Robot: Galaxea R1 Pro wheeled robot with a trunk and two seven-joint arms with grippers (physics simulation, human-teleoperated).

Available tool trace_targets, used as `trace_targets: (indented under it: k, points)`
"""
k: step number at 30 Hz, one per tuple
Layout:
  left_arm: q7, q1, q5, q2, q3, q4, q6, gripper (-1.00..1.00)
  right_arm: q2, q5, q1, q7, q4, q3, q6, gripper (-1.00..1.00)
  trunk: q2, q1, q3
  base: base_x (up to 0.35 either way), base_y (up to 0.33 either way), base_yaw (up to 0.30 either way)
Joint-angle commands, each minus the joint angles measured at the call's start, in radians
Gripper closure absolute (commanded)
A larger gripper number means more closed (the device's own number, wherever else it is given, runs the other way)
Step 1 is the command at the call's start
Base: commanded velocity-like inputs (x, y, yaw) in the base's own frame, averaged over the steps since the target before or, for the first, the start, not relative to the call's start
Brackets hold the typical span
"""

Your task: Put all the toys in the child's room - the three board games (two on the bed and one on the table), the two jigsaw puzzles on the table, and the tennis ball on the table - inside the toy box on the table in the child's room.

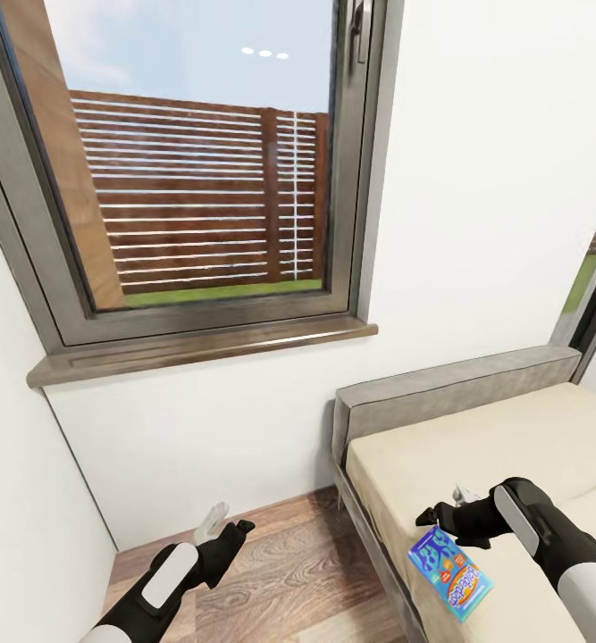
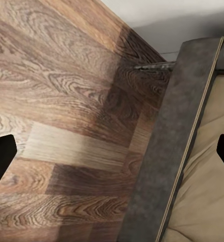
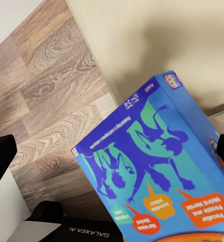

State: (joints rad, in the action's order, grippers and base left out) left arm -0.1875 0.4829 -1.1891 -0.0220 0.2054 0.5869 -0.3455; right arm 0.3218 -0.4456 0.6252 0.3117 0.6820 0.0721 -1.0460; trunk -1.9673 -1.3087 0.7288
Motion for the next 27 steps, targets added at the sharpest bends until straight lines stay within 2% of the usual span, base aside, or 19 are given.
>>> trace_targets:
  k: [1,21,27]
  points:
    - [-0.009,0.0,-0.01,0.001,0.003,0.002,0.0,-1.0,0.001,0.01,0.001,0.01,0.001,0.003,-0.001,-1.0,-0.001,0.0,0.001,-0.002,0.0,0.0]
    - [-0.009,0.0,-0.01,0.001,0.003,0.002,0.0,-1.0,0.007,0.011,0.008,0.008,0.0,0.002,0.0,-1.0,-0.001,0.0,0.001,0.0,0.0,0.0]
    - [-0.009,0.0,-0.01,0.001,0.003,0.002,0.0,-1.0,0.012,0.011,0.011,0.004,0.0,0.001,0.03,-1.0,-0.001,0.0,0.001,0.0,0.0,0.0]
